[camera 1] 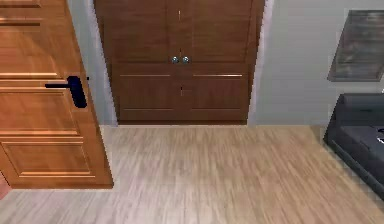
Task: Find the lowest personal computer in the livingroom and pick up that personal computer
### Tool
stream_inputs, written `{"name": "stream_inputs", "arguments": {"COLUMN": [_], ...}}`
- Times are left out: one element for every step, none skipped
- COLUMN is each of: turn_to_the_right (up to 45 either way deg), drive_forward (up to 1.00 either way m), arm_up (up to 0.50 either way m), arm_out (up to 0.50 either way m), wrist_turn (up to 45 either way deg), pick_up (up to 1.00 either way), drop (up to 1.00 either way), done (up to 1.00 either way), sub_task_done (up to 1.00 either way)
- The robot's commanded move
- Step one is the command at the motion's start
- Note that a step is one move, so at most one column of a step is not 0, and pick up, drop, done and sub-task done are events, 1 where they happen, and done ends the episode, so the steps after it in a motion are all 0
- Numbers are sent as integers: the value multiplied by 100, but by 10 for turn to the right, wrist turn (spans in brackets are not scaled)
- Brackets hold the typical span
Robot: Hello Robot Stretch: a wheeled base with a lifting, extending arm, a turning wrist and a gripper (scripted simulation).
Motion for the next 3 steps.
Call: {"name": "stream_inputs", "arguments": {"turn_to_the_right": [-60, 0, -450], "drive_forward": [0, 30, 0], "arm_up": [0, 0, 0], "arm_out": [0, 0, 0], "wrist_turn": [0, 0, 0], "pick_up": [0, 0, 0], "drop": [0, 0, 0], "done": [0, 0, 0], "sub_task_done": [0, 0, 0]}}
